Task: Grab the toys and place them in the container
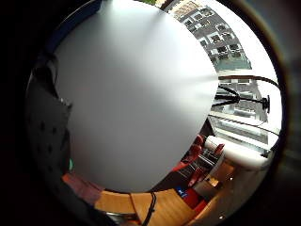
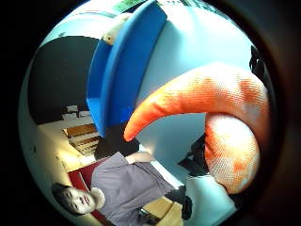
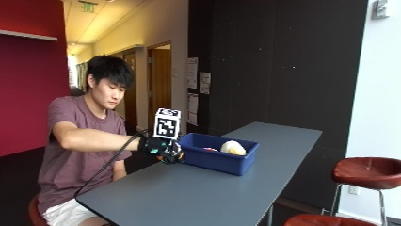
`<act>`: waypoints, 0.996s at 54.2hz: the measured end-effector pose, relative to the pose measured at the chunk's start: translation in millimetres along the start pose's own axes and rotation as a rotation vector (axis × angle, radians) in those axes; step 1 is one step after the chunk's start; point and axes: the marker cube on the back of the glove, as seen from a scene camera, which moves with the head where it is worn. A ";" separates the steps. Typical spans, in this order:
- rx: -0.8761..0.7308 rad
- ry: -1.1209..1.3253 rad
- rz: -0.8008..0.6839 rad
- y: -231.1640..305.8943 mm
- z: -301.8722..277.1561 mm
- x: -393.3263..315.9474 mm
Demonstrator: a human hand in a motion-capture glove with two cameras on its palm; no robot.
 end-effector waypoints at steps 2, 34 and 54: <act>0.007 0.023 0.005 0.5 -6.9 -4.2; 0.100 0.047 -0.151 -84.3 -101.1 -155.2; -0.133 -0.002 -0.322 -119.8 -32.3 -269.6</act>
